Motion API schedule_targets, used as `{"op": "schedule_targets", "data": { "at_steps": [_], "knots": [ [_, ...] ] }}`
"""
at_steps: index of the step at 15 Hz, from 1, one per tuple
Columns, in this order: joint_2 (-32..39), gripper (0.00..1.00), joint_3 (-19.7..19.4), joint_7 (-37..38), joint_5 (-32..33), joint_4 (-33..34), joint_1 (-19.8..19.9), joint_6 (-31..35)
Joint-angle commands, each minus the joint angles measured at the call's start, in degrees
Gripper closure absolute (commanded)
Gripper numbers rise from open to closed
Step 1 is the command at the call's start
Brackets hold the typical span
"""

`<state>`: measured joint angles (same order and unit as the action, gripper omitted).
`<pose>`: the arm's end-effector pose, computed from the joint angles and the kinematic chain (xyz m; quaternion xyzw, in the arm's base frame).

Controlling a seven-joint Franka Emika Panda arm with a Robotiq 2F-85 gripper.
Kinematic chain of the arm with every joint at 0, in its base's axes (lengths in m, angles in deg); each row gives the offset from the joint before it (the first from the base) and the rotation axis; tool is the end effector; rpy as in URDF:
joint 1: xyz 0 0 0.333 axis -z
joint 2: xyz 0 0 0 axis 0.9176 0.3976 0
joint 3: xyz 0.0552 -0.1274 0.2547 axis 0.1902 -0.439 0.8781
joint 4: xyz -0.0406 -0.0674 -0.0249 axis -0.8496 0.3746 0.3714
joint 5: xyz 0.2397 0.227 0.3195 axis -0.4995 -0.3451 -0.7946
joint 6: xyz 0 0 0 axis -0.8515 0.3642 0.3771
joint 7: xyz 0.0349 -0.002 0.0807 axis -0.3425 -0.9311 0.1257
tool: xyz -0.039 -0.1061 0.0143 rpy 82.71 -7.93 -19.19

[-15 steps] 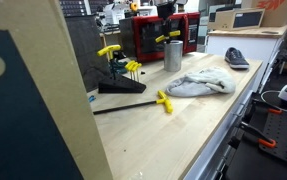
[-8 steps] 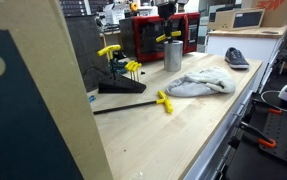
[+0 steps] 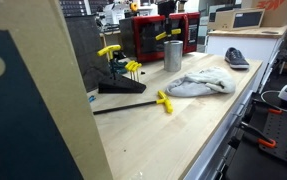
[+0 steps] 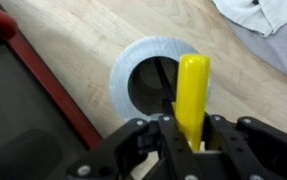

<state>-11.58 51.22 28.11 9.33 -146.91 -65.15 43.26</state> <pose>0.6911 -0.0251 0.3608 0.9544 0.2888 -0.0499 0.0574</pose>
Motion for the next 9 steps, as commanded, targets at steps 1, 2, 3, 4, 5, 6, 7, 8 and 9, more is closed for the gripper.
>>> {"op": "schedule_targets", "data": {
  "at_steps": [1,2,3,4,5,6,7,8,9],
  "knots": [
    [-5.7,0.95,0.9,-5.7,0.0,-2.3,1.4,1.5],
    [-6.9,0.95,0.8,-7.6,0.2,-2.5,1.5,1.7],
    [-8.0,0.95,0.7,-9.5,0.1,-2.6,1.5,1.8],
    [-8.9,0.95,0.7,-11.5,-0.3,-2.6,1.6,1.5],
    [-9.7,0.95,0.8,-13.9,-0.9,-2.6,1.6,2.0],
    [-10.5,0.95,0.7,-15.8,-1.4,-2.5,1.6,2.0],
    [-10.9,0.95,0.8,-18.1,-2.4,-2.5,1.5,2.4],
    [-11.5,0.95,0.8,-20.4,-3.5,-2.5,1.5,2.6],
    [-11.9,0.95,0.7,-22.6,-4.8,-2.3,1.4,2.6]
  ]
}}
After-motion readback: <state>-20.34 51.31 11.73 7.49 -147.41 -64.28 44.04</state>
